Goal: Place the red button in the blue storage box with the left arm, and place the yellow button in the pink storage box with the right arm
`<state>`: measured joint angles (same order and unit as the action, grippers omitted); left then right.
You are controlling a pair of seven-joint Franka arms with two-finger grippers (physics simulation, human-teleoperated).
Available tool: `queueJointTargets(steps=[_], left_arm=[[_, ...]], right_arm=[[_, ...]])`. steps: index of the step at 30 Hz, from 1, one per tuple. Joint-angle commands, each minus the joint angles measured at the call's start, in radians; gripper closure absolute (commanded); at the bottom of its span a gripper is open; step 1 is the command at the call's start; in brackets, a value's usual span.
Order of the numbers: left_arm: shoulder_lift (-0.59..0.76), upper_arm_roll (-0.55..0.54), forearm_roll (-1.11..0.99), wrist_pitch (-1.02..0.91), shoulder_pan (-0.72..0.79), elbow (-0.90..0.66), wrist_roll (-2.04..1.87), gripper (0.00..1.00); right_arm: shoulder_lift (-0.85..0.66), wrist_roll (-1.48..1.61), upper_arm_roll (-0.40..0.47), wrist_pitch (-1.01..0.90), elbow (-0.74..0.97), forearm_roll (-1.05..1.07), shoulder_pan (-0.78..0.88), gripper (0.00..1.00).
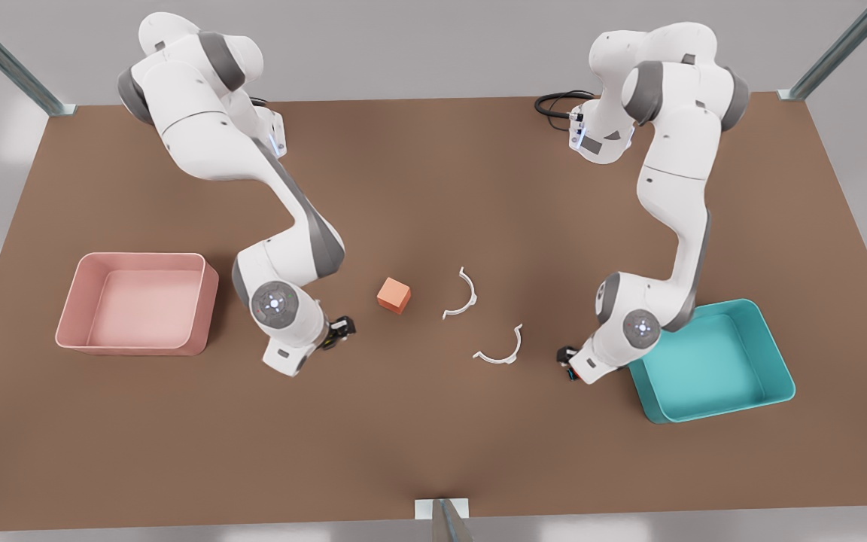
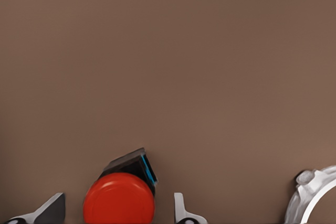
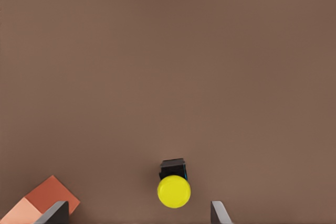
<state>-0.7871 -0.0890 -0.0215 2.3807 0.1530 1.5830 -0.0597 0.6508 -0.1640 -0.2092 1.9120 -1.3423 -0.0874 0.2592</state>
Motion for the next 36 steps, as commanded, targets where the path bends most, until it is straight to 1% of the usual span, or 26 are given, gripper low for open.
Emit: queueJointTargets(steps=[1,2,3,7,9,10,12,13,14,15,17,18,19,22,24,26,28,30,32,33,34,35,36], left_arm=[[-0.015,0.000,-0.006,0.061,0.000,-0.009,0.006,0.00],[-0.015,0.000,-0.006,0.066,0.002,-0.009,0.006,0.00],[-0.015,0.000,-0.006,0.066,0.000,-0.015,0.005,0.00],[-0.015,0.000,-0.005,0.066,0.000,-0.031,0.003,0.00],[-0.015,0.000,-0.006,0.066,0.000,-0.037,0.001,0.01],[-0.015,-0.001,-0.006,0.068,0.000,-0.038,0.000,0.04],[-0.018,0.000,-0.006,0.088,0.000,-0.040,0.000,0.20],[-0.018,-0.001,-0.005,0.088,0.000,-0.040,0.000,0.29],[-0.018,0.000,-0.005,0.088,0.000,-0.040,0.000,0.34],[-0.018,0.000,-0.006,0.088,0.000,-0.040,0.000,0.41],[-0.017,-0.001,-0.005,0.088,0.000,-0.040,0.000,0.47],[-0.017,-0.001,-0.005,0.088,0.000,-0.040,0.000,0.47],[-0.012,-0.001,-0.006,0.088,0.000,-0.040,0.000,0.47],[0.009,-0.001,0.000,0.083,-0.001,-0.040,-0.003,0.47],[0.080,0.006,-0.003,-0.003,-0.015,-0.034,0.003,0.47],[0.149,0.064,-0.005,-0.089,-0.021,-0.031,0.101,0.48],[0.190,0.071,-0.002,-0.153,-0.101,-0.031,0.254,0.48],[0.204,0.071,0.000,-0.186,-0.162,-0.028,0.363,0.48],[0.204,0.072,0.002,-0.244,-0.184,-0.024,0.419,0.47],[0.203,0.072,0.000,-0.251,-0.196,-0.015,0.462,0.47],[0.200,0.072,-0.001,-0.251,-0.205,-0.011,0.486,0.40],[0.192,0.072,-0.002,-0.265,-0.207,-0.008,0.515,0.00],[0.192,0.072,-0.002,-0.287,-0.205,-0.009,0.511,0.00]], right_arm=[[0.004,-0.034,-0.003,0.056,-0.008,0.002,-0.003,0.00],[0.006,-0.034,-0.001,0.067,-0.021,0.000,-0.005,0.00],[-0.003,-0.034,-0.001,0.120,-0.075,0.000,-0.005,0.00],[-0.008,-0.034,-0.001,0.127,-0.118,0.000,-0.015,0.00],[-0.011,-0.034,-0.003,0.185,-0.176,-0.021,-0.031,0.00],[-0.003,-0.031,-0.003,0.197,-0.179,-0.021,-0.029,0.00],[0.018,-0.034,-0.003,0.200,-0.179,-0.058,-0.028,0.00],[0.018,-0.034,-0.003,0.251,-0.207,-0.058,-0.028,0.00],[0.020,-0.031,-0.003,0.298,-0.239,-0.058,-0.032,0.00],[0.016,-0.031,-0.003,0.321,-0.265,-0.058,-0.035,0.00],[-0.010,-0.031,-0.003,0.374,-0.336,-0.058,-0.047,0.00],[-0.026,-0.029,-0.003,0.426,-0.388,-0.064,-0.063,0.00],[-0.033,-0.017,-0.003,0.441,-0.403,-0.064,-0.074,0.00],[-0.026,-0.012,-0.003,0.466,-0.408,-0.064,-0.071,0.00],[-0.023,-0.012,-0.009,0.473,-0.408,-0.064,-0.071,0.00],[-0.003,-0.011,-0.010,0.509,-0.408,-0.064,-0.064,0.00],[0.013,-0.009,-0.009,0.545,-0.410,-0.067,-0.063,0.00],[0.018,-0.011,-0.009,0.608,-0.452,-0.100,-0.071,0.00],[0.016,-0.012,-0.010,0.610,-0.456,-0.100,-0.072,0.01],[0.015,-0.012,-0.009,0.610,-0.457,-0.100,-0.072,0.20],[0.015,-0.011,-0.009,0.610,-0.457,-0.100,-0.072,0.35],[0.015,-0.012,-0.009,0.611,-0.456,-0.100,-0.072,0.39],[0.016,-0.012,-0.010,0.619,-0.454,-0.100,-0.069,0.39]])
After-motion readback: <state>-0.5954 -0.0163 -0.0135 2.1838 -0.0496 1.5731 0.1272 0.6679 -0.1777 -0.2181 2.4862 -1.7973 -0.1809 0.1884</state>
